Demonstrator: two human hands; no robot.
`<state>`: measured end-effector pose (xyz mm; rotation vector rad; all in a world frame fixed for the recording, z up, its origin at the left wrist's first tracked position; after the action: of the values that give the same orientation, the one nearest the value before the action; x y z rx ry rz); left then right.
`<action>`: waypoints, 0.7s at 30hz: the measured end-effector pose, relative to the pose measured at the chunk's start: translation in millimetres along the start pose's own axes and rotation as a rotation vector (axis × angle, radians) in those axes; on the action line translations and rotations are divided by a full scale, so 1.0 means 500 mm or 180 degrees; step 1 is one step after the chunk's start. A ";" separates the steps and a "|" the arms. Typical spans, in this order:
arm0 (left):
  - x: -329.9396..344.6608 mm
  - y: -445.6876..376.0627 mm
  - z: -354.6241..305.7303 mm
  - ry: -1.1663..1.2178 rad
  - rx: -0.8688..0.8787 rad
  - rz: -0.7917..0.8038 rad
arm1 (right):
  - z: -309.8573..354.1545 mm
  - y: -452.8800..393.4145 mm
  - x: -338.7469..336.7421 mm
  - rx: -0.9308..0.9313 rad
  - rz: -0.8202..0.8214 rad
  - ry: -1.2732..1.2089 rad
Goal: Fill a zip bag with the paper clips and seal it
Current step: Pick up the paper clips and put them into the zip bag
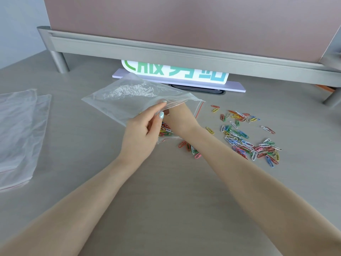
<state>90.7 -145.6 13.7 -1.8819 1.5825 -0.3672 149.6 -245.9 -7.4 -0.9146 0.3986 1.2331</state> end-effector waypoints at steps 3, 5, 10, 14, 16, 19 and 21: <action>0.000 0.000 -0.002 -0.0005 0.0036 0.0016 | -0.008 -0.002 -0.001 -0.0004 -0.0054 0.0026; 0.001 0.000 -0.002 -0.0016 0.0034 0.0020 | -0.017 0.000 0.000 0.0013 -0.0066 0.0071; 0.001 -0.001 0.002 -0.0033 0.0038 0.0008 | -0.027 0.016 -0.027 0.0122 -0.0092 -0.0015; 0.002 0.001 0.005 -0.0038 0.0043 -0.0005 | -0.045 0.039 -0.099 0.0244 -0.0213 -0.0256; 0.005 0.002 0.005 -0.0024 0.0041 0.0008 | -0.076 0.060 -0.142 0.0294 -0.0200 -0.0123; 0.004 0.002 0.009 0.0000 0.0016 0.0011 | -0.145 0.093 -0.202 0.0472 -0.0116 0.0260; 0.004 0.002 0.011 0.0022 -0.0010 0.0010 | -0.198 0.116 -0.236 0.0683 0.0010 0.0486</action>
<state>93.7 -145.9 8.4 -1.8824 1.5913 -0.3706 78.3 -393.9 -5.0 -0.8255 0.6416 1.1027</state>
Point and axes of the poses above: each hand's wrist, its own y-axis away from the middle knuckle, its own x-axis out of the palm, z = x × y, the point moved 10 cm from there along -y, towards the middle knuckle, and after that the axes turned 12 degrees about -z, right-handed, at the moved point
